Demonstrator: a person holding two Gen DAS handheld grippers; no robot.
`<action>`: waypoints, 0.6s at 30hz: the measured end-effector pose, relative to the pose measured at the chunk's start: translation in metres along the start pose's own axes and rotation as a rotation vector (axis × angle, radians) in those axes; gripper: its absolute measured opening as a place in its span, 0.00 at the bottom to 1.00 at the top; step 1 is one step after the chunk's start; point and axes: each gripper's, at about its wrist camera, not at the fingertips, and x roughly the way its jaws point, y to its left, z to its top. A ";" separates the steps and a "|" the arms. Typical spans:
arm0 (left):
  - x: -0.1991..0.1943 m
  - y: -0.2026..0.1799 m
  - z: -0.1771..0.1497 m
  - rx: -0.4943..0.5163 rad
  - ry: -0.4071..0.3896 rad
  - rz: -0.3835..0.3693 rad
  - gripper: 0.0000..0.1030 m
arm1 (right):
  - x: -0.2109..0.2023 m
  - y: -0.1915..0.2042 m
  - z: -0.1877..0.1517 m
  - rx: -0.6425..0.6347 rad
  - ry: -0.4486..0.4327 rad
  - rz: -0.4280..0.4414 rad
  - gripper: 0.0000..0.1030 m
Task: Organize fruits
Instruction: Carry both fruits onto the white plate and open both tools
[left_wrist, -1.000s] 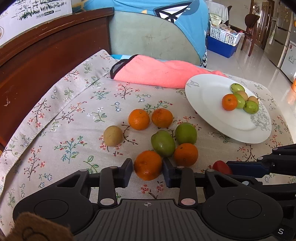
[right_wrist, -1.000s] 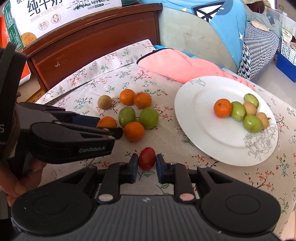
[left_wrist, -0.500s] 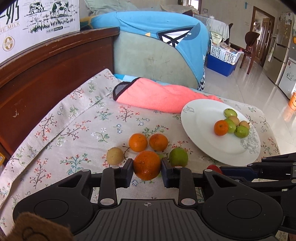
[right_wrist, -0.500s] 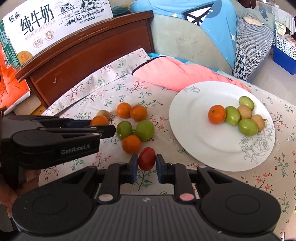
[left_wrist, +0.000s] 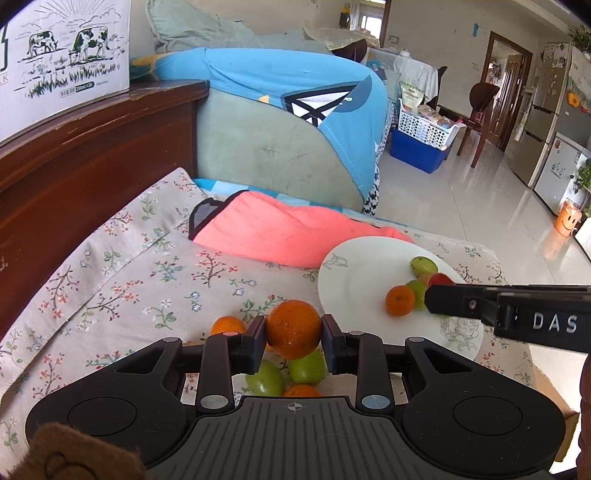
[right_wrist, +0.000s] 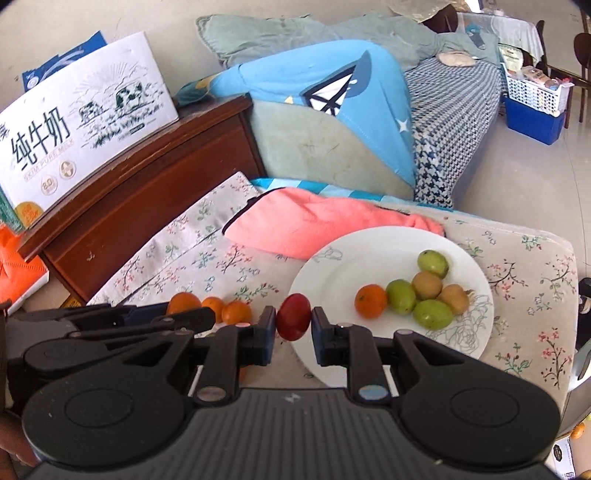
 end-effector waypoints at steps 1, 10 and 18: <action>0.002 -0.003 0.002 0.005 -0.002 -0.006 0.28 | -0.002 -0.005 0.005 0.020 -0.015 -0.008 0.20; 0.024 -0.017 0.017 0.006 0.009 -0.033 0.28 | -0.015 -0.048 0.025 0.216 -0.086 -0.061 0.20; 0.049 -0.029 0.020 0.034 0.040 -0.057 0.28 | 0.008 -0.064 0.010 0.370 0.026 -0.097 0.20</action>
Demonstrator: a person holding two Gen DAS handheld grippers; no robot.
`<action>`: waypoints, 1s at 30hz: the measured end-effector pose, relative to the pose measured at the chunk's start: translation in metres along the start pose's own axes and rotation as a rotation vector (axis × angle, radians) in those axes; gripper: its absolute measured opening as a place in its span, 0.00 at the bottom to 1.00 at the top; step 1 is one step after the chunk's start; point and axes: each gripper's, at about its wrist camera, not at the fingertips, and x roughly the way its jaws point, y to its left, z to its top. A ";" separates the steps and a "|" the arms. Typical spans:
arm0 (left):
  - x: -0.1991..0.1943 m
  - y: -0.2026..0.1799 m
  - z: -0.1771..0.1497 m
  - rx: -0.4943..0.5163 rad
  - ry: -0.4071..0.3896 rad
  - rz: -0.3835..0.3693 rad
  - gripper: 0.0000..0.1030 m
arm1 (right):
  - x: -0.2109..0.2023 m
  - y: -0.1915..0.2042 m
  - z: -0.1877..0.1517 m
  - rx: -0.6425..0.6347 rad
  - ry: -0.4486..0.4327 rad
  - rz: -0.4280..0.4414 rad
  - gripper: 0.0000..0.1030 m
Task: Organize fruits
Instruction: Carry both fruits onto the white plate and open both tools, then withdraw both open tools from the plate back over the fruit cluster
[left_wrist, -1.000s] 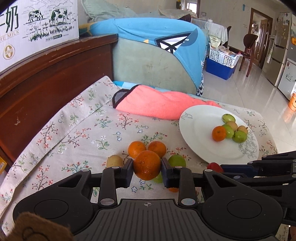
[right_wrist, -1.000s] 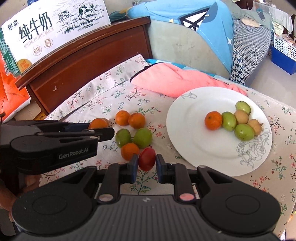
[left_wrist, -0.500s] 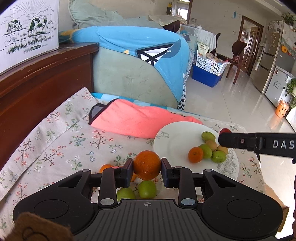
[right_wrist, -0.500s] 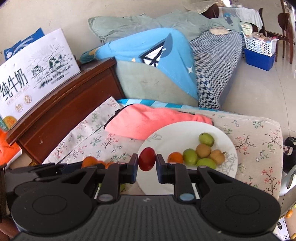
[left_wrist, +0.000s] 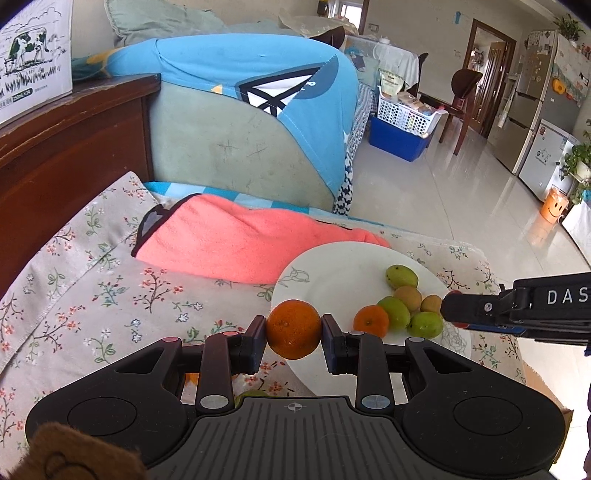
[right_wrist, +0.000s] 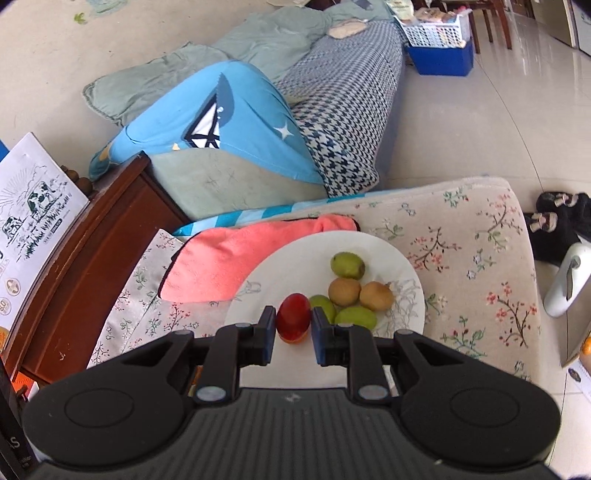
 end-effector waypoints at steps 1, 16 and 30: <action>0.003 -0.001 0.000 0.003 0.005 -0.004 0.28 | 0.003 -0.002 -0.002 0.016 0.013 -0.006 0.20; 0.022 -0.011 0.007 0.020 0.019 -0.028 0.30 | 0.025 -0.012 -0.009 0.116 0.069 -0.063 0.23; -0.002 0.001 0.027 0.031 0.043 0.030 0.76 | 0.014 0.003 -0.003 0.045 0.002 -0.023 0.32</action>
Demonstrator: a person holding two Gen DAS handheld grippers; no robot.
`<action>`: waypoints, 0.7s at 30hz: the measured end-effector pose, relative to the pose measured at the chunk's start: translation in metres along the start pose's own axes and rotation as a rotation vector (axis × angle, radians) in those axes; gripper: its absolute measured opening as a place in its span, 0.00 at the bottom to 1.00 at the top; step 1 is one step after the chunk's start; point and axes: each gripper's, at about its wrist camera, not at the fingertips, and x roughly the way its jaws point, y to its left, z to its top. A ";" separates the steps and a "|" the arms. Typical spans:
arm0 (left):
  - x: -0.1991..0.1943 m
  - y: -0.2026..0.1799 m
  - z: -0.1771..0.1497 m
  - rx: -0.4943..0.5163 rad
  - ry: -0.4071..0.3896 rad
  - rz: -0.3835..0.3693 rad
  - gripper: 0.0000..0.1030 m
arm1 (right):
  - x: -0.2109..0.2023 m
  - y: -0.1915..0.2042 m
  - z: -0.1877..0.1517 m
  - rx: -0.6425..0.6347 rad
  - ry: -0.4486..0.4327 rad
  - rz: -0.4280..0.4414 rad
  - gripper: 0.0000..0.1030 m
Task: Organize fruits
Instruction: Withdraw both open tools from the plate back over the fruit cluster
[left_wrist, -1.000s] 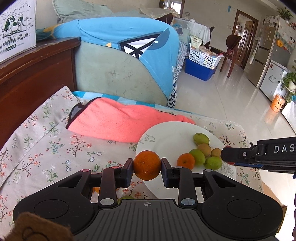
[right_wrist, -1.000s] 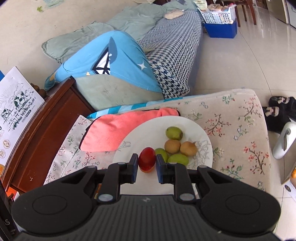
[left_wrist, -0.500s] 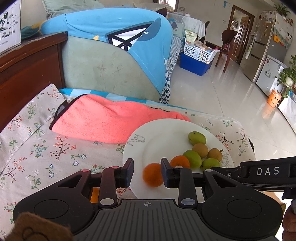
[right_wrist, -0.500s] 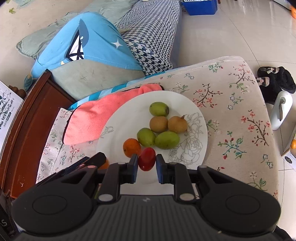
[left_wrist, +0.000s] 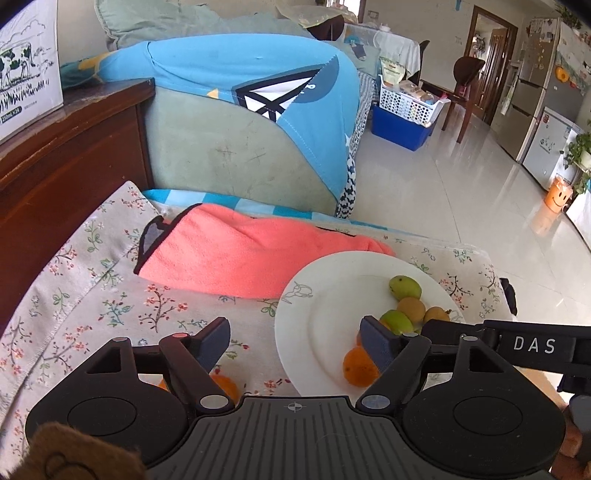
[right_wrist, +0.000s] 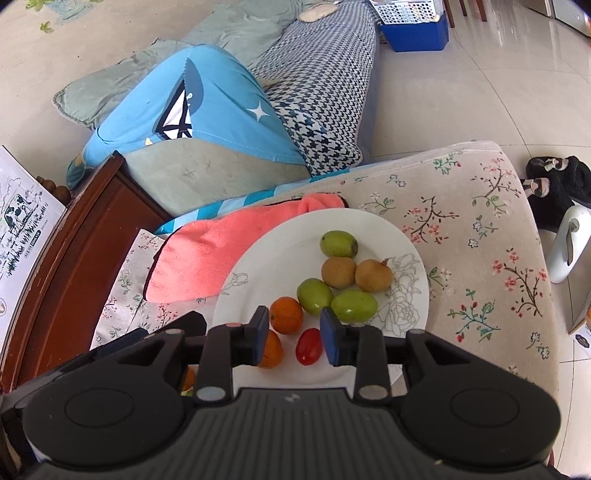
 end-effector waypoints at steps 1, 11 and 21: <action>-0.003 0.002 0.001 0.018 -0.004 0.014 0.77 | 0.000 0.001 0.000 -0.003 0.000 0.004 0.32; -0.019 0.036 0.006 -0.033 0.008 0.029 0.81 | 0.005 0.010 -0.007 -0.050 0.029 0.023 0.35; -0.018 0.074 0.003 -0.109 0.071 0.061 0.81 | 0.008 0.032 -0.021 -0.182 0.050 0.042 0.39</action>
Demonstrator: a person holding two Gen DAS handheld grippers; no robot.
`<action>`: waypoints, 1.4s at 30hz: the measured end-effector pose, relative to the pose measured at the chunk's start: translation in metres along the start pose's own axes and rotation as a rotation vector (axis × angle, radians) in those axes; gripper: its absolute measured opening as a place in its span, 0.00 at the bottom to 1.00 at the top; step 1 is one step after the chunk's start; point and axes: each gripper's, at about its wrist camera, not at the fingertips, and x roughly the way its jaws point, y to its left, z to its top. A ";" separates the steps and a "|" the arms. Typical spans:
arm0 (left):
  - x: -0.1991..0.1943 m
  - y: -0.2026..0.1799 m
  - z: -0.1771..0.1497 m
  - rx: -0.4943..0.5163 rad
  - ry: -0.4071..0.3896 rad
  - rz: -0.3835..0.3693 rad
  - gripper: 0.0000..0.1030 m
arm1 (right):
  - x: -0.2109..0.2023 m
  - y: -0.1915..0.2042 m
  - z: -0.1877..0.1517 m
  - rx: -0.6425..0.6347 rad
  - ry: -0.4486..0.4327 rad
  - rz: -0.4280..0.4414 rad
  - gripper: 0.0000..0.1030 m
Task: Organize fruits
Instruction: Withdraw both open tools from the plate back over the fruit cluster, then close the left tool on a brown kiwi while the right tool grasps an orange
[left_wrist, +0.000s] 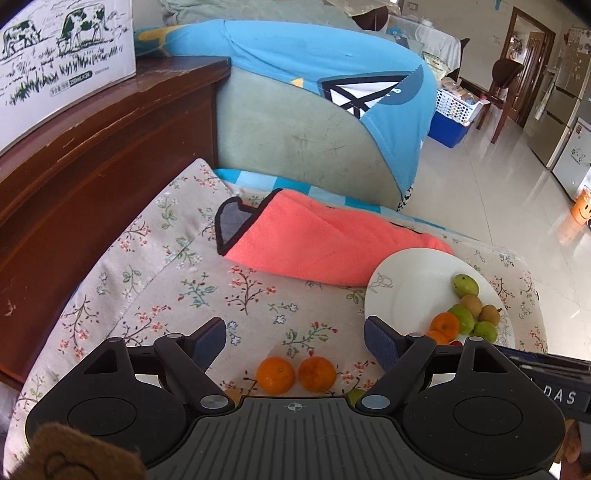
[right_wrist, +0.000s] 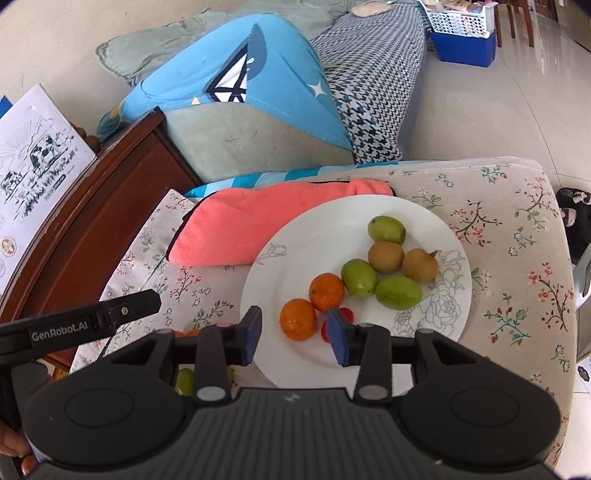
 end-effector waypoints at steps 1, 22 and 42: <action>0.000 0.004 0.001 -0.011 0.004 0.000 0.81 | 0.001 0.003 -0.002 -0.017 0.004 0.006 0.40; 0.013 0.059 -0.022 -0.062 0.106 0.064 0.81 | 0.021 0.052 -0.045 -0.268 0.124 0.153 0.40; 0.040 0.060 -0.043 -0.072 0.198 0.072 0.80 | 0.041 0.076 -0.062 -0.413 0.173 0.106 0.40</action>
